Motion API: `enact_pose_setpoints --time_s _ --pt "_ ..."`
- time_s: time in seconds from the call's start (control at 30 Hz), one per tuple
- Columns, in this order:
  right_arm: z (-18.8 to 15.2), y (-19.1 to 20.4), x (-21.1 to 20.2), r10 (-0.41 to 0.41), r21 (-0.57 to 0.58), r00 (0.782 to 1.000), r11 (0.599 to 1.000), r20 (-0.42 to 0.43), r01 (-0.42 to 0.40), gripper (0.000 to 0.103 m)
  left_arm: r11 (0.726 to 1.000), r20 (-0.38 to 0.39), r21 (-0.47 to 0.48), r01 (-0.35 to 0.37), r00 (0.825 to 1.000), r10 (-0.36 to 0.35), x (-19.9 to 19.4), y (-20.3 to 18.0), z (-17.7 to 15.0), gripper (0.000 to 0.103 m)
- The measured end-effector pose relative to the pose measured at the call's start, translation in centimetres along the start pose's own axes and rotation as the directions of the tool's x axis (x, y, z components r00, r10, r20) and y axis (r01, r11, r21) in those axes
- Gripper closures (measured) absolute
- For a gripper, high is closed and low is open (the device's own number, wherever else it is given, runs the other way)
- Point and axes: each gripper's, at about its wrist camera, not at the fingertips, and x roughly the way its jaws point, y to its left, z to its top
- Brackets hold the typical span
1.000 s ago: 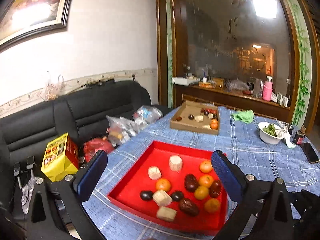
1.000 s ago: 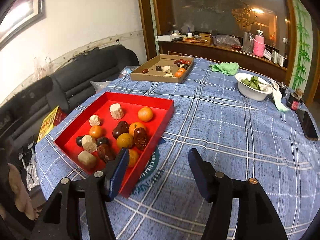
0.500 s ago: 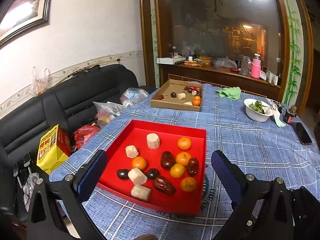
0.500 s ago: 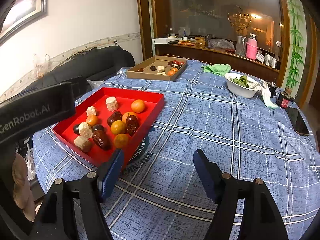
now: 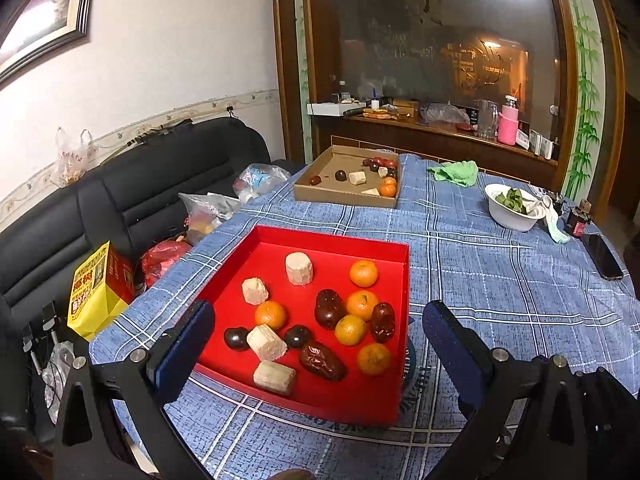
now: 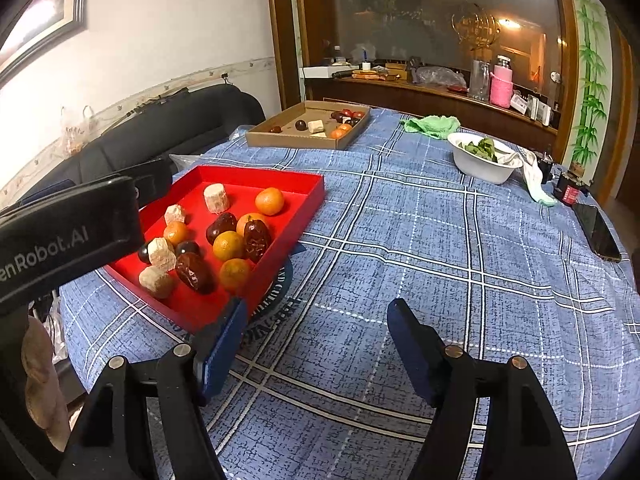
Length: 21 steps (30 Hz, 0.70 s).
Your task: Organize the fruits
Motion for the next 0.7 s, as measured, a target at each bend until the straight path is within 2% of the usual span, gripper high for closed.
enact_pose_setpoints --time_s 0.43,0.7 --pt "-0.4 -0.8 0.7 -0.013 0.013 1.0 1.0 -0.02 0.014 0.025 0.999 -0.032 0.025 0.024 0.999 -0.023 0.8 -0.8 -0.4 0.0" --pt "-1.0 -3.5 0.7 -0.06 0.054 0.997 0.997 -0.042 0.062 0.025 0.996 -0.031 0.049 0.07 0.997 -0.069 1.1 -2.3 -0.7 0.0"
